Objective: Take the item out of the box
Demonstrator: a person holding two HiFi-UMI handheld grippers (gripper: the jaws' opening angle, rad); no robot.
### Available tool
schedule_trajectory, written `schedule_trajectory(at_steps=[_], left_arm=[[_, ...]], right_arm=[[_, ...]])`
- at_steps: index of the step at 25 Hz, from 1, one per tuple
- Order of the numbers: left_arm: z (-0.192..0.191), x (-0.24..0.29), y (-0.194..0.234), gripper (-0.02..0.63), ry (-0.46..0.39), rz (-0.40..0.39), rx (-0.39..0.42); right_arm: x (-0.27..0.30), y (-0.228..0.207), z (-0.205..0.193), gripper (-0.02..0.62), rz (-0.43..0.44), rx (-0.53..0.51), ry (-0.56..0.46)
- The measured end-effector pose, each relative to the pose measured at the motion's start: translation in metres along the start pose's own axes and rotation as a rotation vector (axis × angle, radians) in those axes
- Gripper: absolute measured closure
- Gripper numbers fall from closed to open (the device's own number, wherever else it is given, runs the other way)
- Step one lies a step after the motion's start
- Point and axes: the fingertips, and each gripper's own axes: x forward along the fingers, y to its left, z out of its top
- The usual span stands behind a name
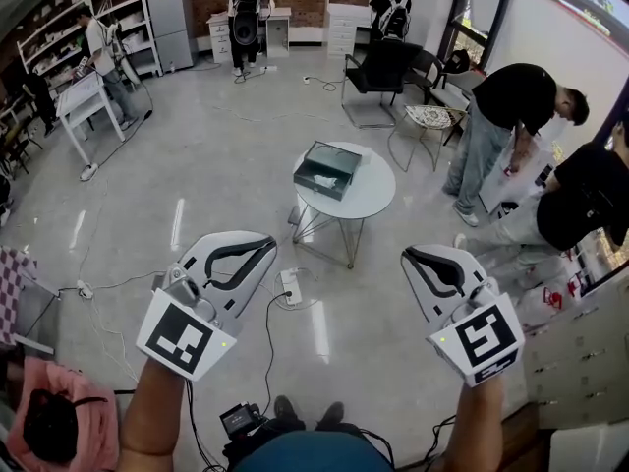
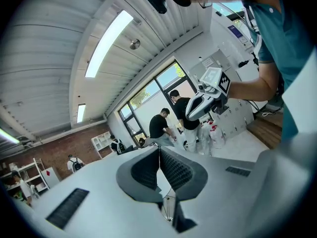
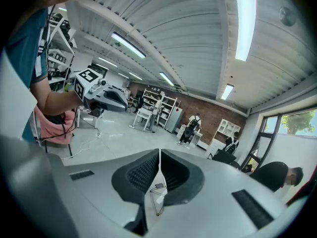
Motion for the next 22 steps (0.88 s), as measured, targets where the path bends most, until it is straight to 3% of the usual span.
schedule_trajectory(at_steps=[10, 22], left_arm=[[-0.025, 0.005, 0.016, 0.584, -0.001, -0.026, -0.013], [-0.043, 0.067, 0.048, 0.584, 0.07, 0.059, -0.025]], right_arm=[[0.039, 0.001, 0.011, 0.555, 0.01, 0.011, -0.021], [0.097, -0.062, -0.007, 0.555, 0.104, -0.003, -0.078]])
